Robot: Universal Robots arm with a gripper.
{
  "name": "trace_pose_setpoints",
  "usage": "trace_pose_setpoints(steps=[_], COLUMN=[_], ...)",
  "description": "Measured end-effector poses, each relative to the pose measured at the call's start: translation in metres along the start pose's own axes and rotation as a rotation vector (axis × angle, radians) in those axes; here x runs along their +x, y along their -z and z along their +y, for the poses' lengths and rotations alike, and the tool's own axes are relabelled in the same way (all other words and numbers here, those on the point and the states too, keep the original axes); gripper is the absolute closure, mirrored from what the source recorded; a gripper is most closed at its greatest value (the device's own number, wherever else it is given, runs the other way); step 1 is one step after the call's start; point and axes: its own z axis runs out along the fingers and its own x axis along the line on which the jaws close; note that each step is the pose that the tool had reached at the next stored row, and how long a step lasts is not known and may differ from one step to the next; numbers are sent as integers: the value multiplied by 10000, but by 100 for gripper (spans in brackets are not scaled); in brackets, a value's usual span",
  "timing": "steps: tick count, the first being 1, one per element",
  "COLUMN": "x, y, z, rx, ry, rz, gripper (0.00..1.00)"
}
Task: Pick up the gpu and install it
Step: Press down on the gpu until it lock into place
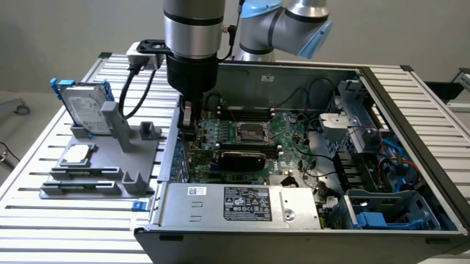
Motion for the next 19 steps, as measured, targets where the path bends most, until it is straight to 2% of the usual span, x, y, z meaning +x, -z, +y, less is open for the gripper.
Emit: trace_pose_setpoints(steps=[12, 19], x=[1, 1], y=[11, 26], z=[-9, -86], rx=[0, -1], ry=[-9, -6], rz=[-1, 0], gripper=[89, 89])
